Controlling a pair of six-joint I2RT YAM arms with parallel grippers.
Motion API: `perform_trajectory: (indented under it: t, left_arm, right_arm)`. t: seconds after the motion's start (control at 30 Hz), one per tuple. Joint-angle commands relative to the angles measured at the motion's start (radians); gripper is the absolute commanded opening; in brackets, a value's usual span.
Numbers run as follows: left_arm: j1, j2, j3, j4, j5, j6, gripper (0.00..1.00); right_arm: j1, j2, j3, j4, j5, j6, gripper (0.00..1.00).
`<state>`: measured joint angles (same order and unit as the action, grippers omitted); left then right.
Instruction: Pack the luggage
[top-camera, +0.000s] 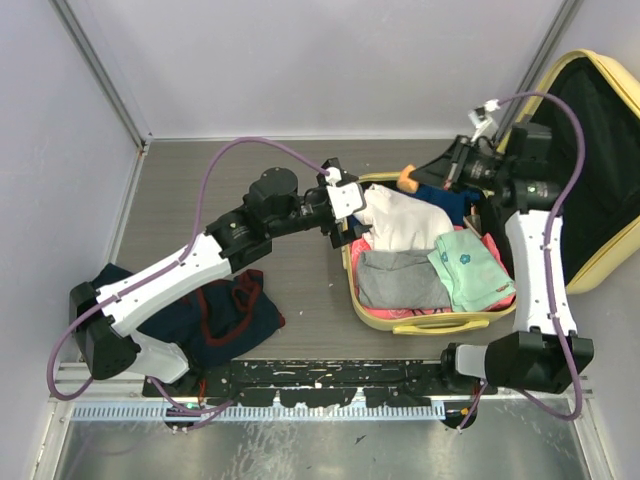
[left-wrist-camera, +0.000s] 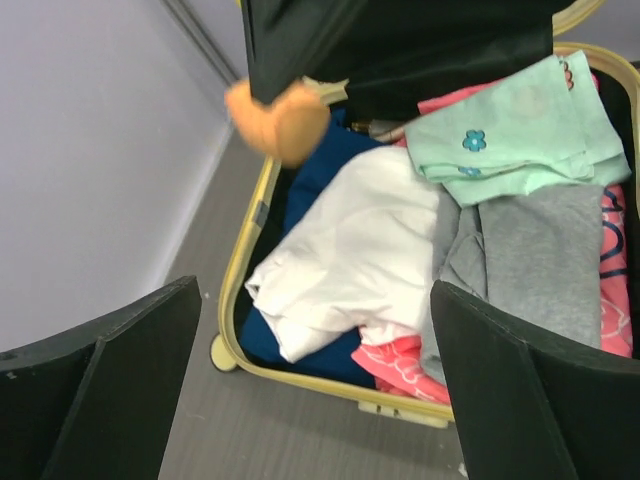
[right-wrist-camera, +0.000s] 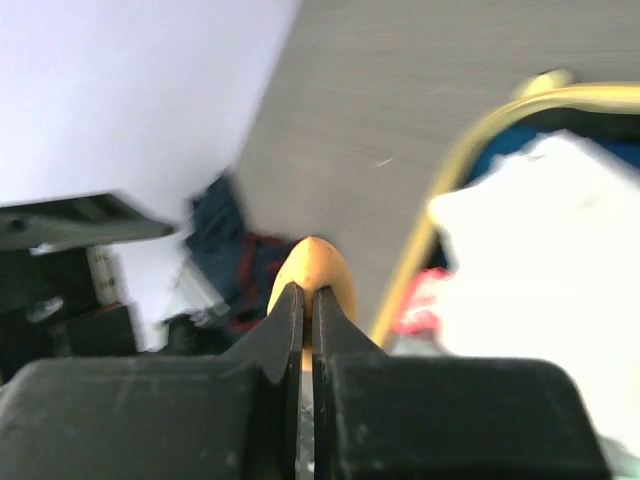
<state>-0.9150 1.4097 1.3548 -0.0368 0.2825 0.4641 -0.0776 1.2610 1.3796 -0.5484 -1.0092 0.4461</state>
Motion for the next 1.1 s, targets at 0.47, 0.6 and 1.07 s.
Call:
perform_trajectory:
  t: [0.47,0.6,1.07]
  left_arm:
    - [0.141,0.048,-0.017,-0.229,0.035,-0.159,0.98]
    - [0.165,0.066,-0.017,-0.240,0.037,-0.170,0.98]
    - [0.243,0.100,-0.015,-0.243,0.065,-0.228,0.98]
  right_arm:
    - [-0.173,0.193,0.019,-0.203,0.817,-0.902,0.00]
    - [-0.174,0.260,0.000,-0.141,0.862,-0.940,0.01]
    - [-0.174,0.391,0.060,-0.108,0.927,-0.955,0.65]
